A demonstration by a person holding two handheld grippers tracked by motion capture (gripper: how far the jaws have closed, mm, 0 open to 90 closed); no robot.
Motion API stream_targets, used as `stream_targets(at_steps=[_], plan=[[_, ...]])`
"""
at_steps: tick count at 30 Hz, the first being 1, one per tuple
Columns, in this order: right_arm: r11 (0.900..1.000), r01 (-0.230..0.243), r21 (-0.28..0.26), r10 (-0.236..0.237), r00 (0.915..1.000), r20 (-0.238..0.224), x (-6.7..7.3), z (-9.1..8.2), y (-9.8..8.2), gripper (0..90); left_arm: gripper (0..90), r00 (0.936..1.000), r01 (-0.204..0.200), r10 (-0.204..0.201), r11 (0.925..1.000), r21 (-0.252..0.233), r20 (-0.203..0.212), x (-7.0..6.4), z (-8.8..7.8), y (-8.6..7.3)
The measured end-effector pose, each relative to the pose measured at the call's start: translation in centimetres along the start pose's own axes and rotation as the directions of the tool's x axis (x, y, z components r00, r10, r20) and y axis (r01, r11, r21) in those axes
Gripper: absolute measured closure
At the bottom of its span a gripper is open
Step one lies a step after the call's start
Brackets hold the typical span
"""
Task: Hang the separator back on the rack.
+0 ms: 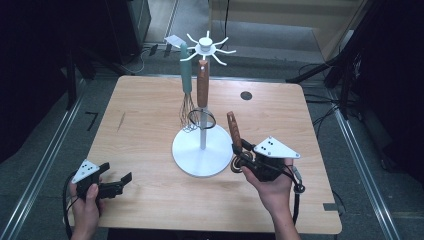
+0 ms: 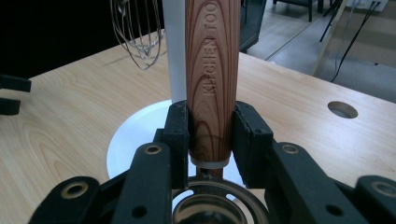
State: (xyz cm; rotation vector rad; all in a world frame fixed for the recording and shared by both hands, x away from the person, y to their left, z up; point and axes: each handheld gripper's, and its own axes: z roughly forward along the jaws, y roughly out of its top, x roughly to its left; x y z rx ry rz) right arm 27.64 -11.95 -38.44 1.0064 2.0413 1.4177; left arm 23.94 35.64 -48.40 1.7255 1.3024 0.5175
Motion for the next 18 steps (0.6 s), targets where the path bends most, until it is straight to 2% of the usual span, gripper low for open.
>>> stream_targets(at_steps=[6, 18], plan=[[0.999, -0.022, -0.04, 0.022, 0.9997, -0.005, 0.1, -0.2, 0.9, 70.3, 1.6, 0.9998, -0.017, 0.017, 0.9998, 0.003, -0.004, -0.2, 0.0, 0.0], [0.996, -0.022, -0.084, 0.021, 0.9998, -0.006, 0.3, -0.5, 2.3, 70.3, 1.6, 0.9998, -0.019, 0.019, 0.9998, 0.004, -0.003, -0.2, 0.0, 0.0]])
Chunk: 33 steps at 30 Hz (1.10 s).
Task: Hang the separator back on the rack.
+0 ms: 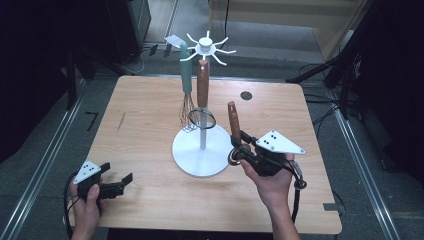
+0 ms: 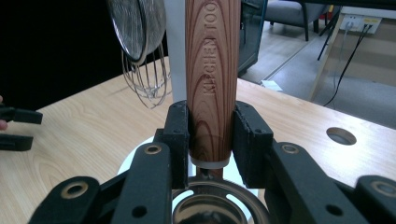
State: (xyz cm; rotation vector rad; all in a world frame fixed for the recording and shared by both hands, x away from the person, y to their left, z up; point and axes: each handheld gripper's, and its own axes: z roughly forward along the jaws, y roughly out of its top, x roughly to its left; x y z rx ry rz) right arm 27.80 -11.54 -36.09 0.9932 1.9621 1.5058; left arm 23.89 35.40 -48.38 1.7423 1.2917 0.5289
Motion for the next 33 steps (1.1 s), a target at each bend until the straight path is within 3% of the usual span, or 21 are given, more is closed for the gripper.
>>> stream_targets(at_steps=[13, 33], plan=[[0.998, 0.006, -0.063, -0.006, 0.9999, -0.008, 0.3, -0.5, 1.6, 70.3, 1.6, 0.9999, -0.012, 0.012, 0.9999, 0.0, -0.001, -0.1, 0.0, 0.0], [0.994, 0.011, -0.106, -0.014, 0.9996, -0.023, 1.1, -0.4, 3.5, 70.3, 1.6, 0.9999, -0.011, 0.011, 0.9999, -0.003, -0.004, -0.1, 0.0, 0.0]])
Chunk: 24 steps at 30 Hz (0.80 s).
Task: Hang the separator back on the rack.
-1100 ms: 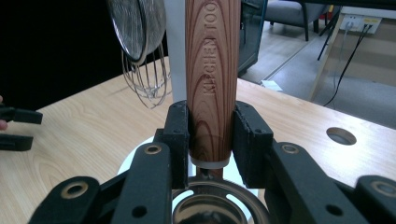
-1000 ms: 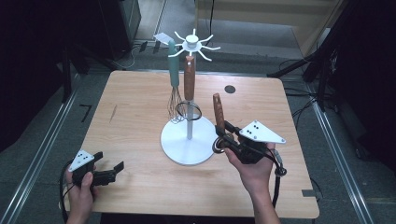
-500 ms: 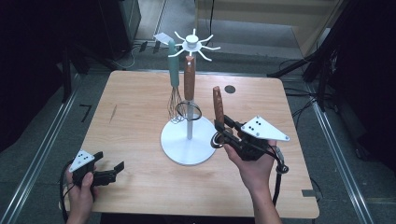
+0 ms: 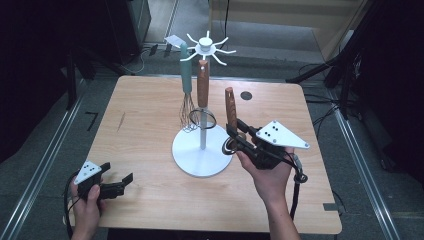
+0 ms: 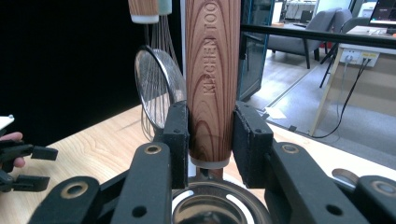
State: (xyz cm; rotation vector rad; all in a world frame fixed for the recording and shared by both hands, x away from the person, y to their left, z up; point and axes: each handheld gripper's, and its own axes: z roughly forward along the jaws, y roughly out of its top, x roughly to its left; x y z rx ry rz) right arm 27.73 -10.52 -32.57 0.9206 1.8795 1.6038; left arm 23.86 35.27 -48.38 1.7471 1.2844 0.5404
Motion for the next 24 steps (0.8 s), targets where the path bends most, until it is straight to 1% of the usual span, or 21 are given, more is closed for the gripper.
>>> stream_targets(at_steps=[9, 18, 24], plan=[[1.0, 0.005, -0.018, -0.005, 1.0, -0.004, 0.2, 0.0, 0.8, 70.3, 1.6, 1.0, 0.0, 0.0, 1.0, 0.0, -0.003, 0.0, 0.0, 0.0], [0.999, -0.004, -0.04, 0.004, 1.0, -0.006, 0.4, 0.0, 1.1, 70.3, 1.6, 1.0, -0.001, 0.001, 1.0, 0.0, -0.003, 0.0, 0.0, 0.0], [0.999, 0.007, -0.052, -0.007, 1.0, -0.005, 0.5, -0.1, 1.7, 70.3, 1.6, 1.0, -0.001, 0.001, 1.0, 0.0, -0.006, 0.0, 0.0, 0.0]])
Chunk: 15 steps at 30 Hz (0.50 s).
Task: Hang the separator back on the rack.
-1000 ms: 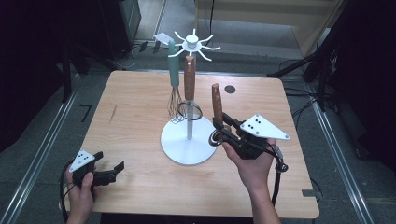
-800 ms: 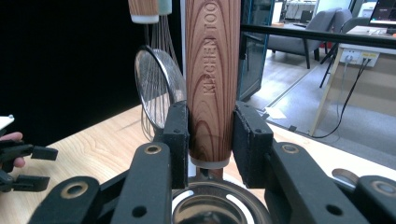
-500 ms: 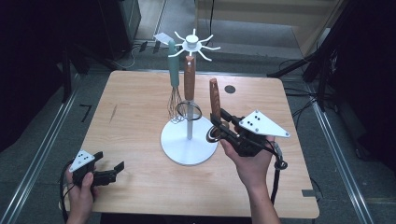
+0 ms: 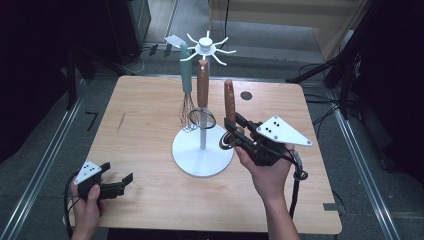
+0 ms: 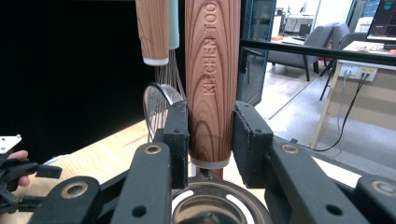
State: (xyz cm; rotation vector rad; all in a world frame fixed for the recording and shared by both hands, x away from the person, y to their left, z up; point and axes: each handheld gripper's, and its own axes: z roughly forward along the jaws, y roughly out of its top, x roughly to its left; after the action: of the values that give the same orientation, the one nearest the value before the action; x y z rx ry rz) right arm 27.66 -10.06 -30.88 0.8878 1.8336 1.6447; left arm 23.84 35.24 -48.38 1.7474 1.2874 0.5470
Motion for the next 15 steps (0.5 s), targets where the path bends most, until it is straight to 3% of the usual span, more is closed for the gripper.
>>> stream_targets(at_steps=[15], plan=[[0.999, 0.003, -0.033, -0.003, 1.0, 0.005, 0.2, 0.1, 1.7, 70.3, 1.6, 1.0, 0.0, 0.0, 1.0, -0.001, 0.002, 0.0, 0.0, 0.0]])
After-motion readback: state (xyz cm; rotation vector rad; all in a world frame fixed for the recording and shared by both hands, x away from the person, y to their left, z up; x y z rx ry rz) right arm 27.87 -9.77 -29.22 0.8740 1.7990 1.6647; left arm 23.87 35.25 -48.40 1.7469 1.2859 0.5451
